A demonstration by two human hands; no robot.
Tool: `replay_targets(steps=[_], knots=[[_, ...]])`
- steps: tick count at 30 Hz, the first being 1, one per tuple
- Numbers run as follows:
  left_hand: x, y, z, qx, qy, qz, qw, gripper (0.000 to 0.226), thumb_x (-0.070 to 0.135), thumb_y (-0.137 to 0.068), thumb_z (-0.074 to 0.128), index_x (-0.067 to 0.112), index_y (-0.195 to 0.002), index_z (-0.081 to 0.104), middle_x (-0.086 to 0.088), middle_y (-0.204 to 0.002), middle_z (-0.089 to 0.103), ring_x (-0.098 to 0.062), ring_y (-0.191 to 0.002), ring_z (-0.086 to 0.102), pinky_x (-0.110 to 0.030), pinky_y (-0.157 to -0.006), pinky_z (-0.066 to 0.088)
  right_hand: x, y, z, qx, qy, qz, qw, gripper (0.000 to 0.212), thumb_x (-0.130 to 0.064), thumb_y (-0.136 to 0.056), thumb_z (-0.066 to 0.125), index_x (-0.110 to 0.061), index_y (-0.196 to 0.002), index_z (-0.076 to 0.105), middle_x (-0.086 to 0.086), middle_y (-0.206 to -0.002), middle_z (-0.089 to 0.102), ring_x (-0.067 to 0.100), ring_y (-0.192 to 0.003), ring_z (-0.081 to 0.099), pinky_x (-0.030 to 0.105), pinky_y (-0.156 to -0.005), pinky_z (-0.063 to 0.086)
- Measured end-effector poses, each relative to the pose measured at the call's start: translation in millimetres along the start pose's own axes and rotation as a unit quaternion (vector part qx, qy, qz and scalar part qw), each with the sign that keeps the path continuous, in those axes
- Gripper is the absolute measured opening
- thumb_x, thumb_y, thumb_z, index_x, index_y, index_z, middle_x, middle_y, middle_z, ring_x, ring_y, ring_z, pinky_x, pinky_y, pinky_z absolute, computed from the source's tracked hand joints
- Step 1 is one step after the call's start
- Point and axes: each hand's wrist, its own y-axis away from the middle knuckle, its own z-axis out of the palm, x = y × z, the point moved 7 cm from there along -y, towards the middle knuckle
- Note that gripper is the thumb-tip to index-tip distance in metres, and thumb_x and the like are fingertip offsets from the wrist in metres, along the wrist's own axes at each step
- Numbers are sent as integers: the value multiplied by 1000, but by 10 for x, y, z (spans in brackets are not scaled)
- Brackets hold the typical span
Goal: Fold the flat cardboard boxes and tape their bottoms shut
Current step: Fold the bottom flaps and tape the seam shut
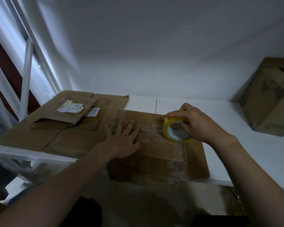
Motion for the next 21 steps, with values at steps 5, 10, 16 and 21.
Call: replay_targets(steps=[5,10,16,21], knots=[[324,-15,-35,21,21,78,996,99,82,-81,0,24,-161,-8,5,-166,-23,-14,-152,-22,-61,-120,-11,6,-9,58,-4,6,6,1000,57,-10,-100,50,-52,-139,50,0,-103,41,22,-96,42,45,-83,46],[488,-42,34,31,39,94,994,99,84,-80,2,27,-161,-7,9,-165,-22,-14,-152,-22,-61,-120,-10,19,-23,139,-41,-19,4,999,69,-1,-99,43,-52,-146,40,3,-111,39,24,-104,37,43,-90,42],[589,-41,-17,27,50,88,995,99,85,-83,9,26,-161,-8,9,-166,-19,-14,-153,-17,-63,-120,-8,261,71,199,-38,-185,7,982,69,-6,-102,50,-48,-152,29,-7,-116,39,7,-103,46,14,-82,41],[740,-64,23,29,52,103,993,100,84,-81,5,25,-161,-8,1,-167,-21,-15,-153,-19,-61,-121,-6,309,139,207,-32,-197,5,980,78,-8,-99,57,-50,-154,22,-6,-121,42,5,-112,47,15,-89,44]])
